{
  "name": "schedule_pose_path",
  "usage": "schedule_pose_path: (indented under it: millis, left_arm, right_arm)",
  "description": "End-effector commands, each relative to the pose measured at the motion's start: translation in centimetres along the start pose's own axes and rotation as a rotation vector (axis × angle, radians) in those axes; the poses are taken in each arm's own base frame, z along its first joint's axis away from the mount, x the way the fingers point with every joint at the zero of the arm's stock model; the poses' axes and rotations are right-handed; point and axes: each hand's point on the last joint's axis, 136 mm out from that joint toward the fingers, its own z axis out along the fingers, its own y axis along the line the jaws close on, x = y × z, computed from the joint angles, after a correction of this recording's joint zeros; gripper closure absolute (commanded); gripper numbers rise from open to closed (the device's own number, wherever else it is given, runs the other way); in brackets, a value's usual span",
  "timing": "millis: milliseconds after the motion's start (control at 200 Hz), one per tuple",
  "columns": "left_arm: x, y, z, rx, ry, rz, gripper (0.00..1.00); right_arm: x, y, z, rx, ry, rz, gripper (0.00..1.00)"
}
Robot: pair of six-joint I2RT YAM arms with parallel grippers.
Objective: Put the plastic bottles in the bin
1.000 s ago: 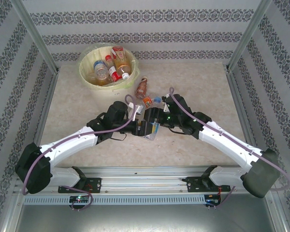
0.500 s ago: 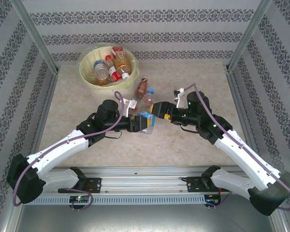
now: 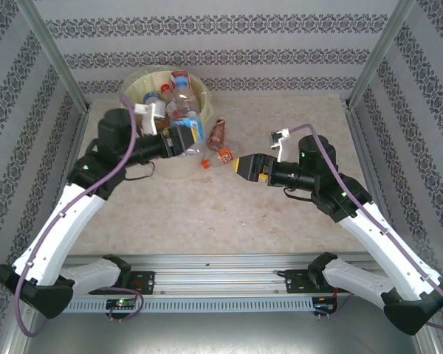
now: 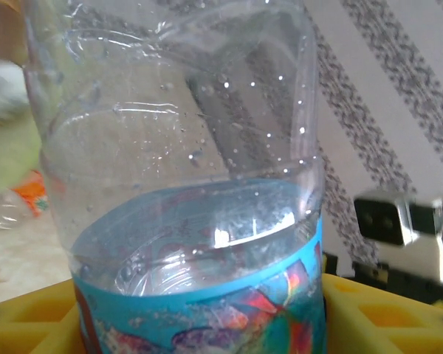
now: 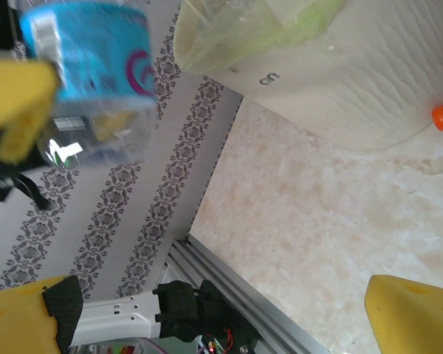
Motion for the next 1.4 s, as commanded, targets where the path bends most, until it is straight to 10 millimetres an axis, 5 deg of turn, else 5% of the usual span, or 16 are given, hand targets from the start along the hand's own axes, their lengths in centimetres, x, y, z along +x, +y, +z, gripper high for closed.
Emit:
schedule_pose_path:
  millis: [0, 335, 674, 969, 1109, 1394]
  left_arm:
    - [-0.8, 3.0, -1.3, -0.135, 0.040, -0.052, 0.38]
    - [-7.0, 10.1, -4.5, -0.402, -0.028, -0.125, 0.38]
    - [-7.9, 15.1, -3.9, -0.539, 0.082, -0.143, 0.38]
    - [-7.5, 16.1, -2.8, -0.530, 0.132, -0.187, 0.26]
    - [-7.9, 15.7, -2.9, -0.525, 0.124, -0.177, 0.14]
    - [-9.1, 15.6, -3.6, -0.567, 0.119, -0.143, 0.05]
  right_arm:
    - [-0.3, 0.5, -0.9, 0.005, -0.016, -0.035, 0.02]
    - [-0.1, -0.5, -1.2, 0.053, -0.011, -0.037, 0.02]
    - [0.0, -1.4, -1.3, 0.074, -0.018, -0.024, 0.02]
    - [-0.1, -1.6, -1.4, 0.082, -0.024, -0.021, 0.02]
    - [-0.1, -1.9, -1.3, 0.087, -0.024, -0.019, 0.02]
    - [-0.1, -2.2, -1.4, 0.094, -0.028, -0.016, 0.02]
